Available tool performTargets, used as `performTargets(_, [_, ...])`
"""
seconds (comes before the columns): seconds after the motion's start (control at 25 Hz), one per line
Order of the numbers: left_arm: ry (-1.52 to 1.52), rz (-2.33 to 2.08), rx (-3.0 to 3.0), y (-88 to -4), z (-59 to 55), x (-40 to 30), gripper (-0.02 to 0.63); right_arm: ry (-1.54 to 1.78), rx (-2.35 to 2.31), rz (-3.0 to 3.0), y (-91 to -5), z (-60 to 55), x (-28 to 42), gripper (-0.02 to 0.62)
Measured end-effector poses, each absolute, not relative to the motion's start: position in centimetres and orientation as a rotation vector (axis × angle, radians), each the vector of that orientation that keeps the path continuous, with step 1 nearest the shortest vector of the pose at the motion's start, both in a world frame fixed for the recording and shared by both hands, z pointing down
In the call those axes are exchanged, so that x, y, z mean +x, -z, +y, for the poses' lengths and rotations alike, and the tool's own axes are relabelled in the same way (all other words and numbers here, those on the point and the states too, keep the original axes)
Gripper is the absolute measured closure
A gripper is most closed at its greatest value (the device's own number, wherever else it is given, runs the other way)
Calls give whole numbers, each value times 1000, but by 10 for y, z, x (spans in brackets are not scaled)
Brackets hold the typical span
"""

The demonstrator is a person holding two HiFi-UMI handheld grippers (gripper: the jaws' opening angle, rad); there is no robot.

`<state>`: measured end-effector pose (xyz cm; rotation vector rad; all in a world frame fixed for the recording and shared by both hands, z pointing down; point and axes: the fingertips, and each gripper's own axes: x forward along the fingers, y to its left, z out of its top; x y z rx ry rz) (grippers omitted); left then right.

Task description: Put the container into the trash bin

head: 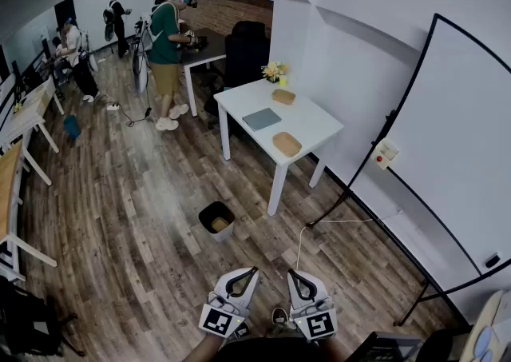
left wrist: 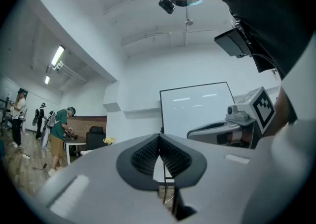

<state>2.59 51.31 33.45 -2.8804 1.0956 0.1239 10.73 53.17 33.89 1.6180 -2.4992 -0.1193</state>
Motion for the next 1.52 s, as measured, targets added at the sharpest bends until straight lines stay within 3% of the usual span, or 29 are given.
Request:
performTargets(0.76, [-86, 1044, -2991, -365, 490, 31, 604, 1, 1708, -2405, -370, 513, 129, 553])
performTargets(1.52, [80, 1177, -2902, -365, 352, 157, 604, -47, 1572, -2524, -401, 340, 262, 504])
